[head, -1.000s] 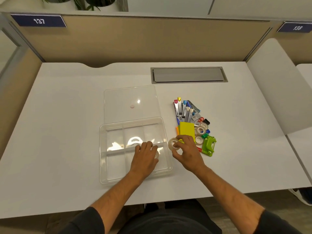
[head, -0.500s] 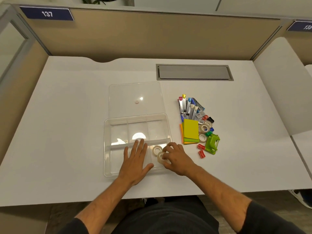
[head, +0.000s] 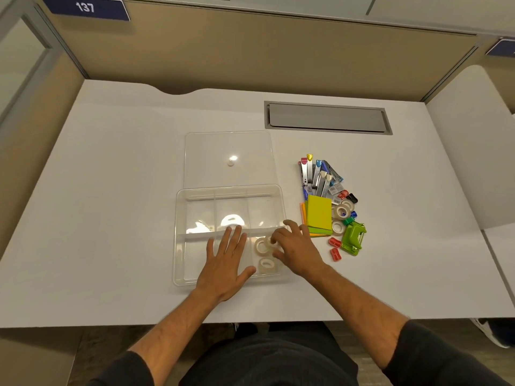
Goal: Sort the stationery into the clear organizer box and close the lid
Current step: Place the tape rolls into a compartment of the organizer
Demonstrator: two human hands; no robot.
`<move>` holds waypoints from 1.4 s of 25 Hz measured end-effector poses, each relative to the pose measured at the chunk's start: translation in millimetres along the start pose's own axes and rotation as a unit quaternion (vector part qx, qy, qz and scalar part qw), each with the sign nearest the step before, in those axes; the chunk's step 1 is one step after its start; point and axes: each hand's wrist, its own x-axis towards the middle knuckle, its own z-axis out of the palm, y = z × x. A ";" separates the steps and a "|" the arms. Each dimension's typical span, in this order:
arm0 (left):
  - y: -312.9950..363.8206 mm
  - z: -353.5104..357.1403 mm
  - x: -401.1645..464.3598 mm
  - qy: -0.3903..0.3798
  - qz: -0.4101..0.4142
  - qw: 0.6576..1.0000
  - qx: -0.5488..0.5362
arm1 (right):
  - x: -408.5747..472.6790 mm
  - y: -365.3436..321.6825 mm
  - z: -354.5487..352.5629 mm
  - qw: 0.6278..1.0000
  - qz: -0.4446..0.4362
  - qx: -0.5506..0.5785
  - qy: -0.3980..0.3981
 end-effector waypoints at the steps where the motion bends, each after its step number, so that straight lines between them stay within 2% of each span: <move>1: -0.2 0.6 -0.1 0.003 -0.001 1.000 -0.003 | 0.6 -0.4 1.3 1.000 0.000 -0.014 -0.009; 9: -1.2 3.4 0.5 0.002 -0.004 1.000 -0.001 | 4.3 -15.4 14.6 0.992 0.045 -0.096 -0.066; 14: -1.5 3.9 0.1 0.006 -0.001 1.000 -0.009 | -1.2 -11.5 12.4 0.998 -0.020 -0.063 -0.018; 17: -1.4 3.6 0.5 0.005 0.000 1.000 -0.006 | -3.0 -17.3 15.4 0.994 -0.071 -0.063 -0.053; 23: -0.5 2.9 0.3 0.009 -0.005 1.000 -0.005 | 1.2 -23.2 17.9 0.992 -0.066 -0.086 -0.066; 30: 10.3 -8.1 9.3 0.024 0.015 1.000 -0.005 | -6.5 -1.0 2.8 0.996 -0.069 0.048 0.036; 35: 47.7 -30.9 32.0 0.041 0.065 0.995 -0.061 | -19.3 29.2 -11.8 0.988 -0.034 0.125 0.084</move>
